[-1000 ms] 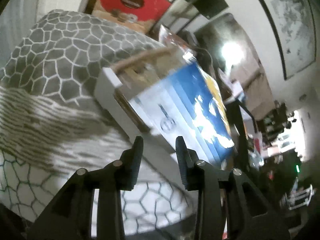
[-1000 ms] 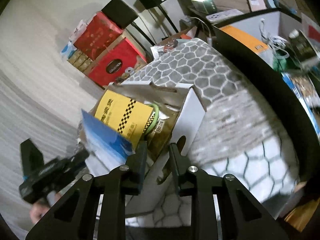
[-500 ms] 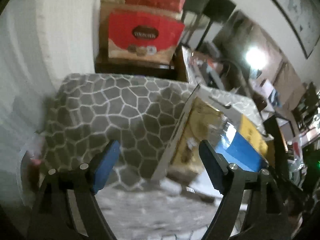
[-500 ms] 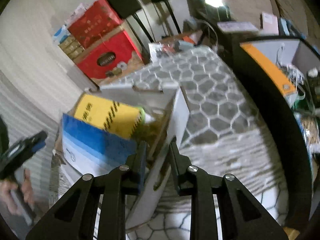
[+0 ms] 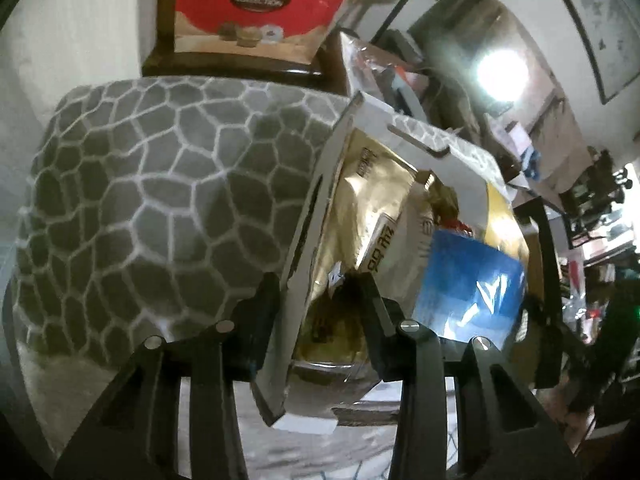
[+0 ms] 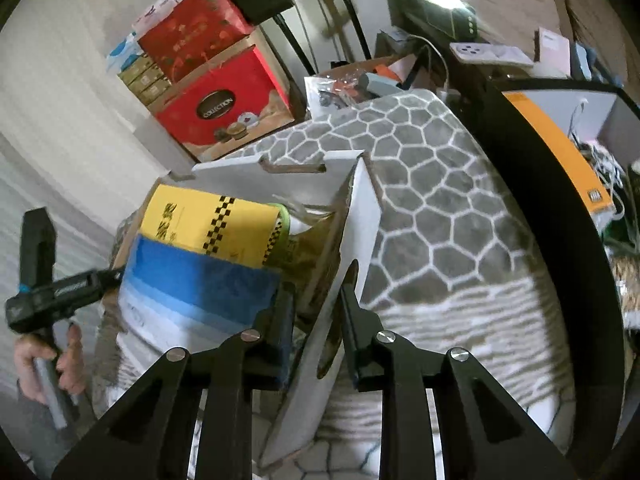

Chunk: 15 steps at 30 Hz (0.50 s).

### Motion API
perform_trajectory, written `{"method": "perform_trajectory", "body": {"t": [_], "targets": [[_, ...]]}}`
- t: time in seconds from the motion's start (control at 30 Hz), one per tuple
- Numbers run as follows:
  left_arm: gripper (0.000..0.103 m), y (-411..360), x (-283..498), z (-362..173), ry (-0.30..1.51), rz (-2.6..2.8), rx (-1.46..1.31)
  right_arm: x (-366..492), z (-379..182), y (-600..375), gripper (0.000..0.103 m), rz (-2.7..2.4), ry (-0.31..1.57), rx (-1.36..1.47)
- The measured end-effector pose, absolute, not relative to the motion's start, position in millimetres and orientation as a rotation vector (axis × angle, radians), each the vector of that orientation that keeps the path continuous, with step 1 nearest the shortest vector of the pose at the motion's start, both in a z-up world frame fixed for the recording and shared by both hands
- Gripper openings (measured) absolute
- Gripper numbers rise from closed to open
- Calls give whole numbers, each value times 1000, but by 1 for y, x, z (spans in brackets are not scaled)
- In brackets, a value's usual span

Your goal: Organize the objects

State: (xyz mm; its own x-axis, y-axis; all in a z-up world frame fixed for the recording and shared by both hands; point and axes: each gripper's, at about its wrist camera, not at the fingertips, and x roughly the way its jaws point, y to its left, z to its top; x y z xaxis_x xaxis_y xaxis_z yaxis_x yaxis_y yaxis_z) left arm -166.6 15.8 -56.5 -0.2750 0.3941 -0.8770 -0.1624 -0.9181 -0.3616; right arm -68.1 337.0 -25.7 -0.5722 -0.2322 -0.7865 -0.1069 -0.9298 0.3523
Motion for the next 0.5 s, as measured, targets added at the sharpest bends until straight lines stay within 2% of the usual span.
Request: {"method": "perform_trajectory", "body": {"t": [0.13,0.5], "targets": [[36,14,-138,-47,-251,2275,-1606,-84,-29,341,23,-2638,-561,1414],[36,-11,-112,-55,-377,2305,-1606,-108,-29,325,23,-2592,-453,1386]]}}
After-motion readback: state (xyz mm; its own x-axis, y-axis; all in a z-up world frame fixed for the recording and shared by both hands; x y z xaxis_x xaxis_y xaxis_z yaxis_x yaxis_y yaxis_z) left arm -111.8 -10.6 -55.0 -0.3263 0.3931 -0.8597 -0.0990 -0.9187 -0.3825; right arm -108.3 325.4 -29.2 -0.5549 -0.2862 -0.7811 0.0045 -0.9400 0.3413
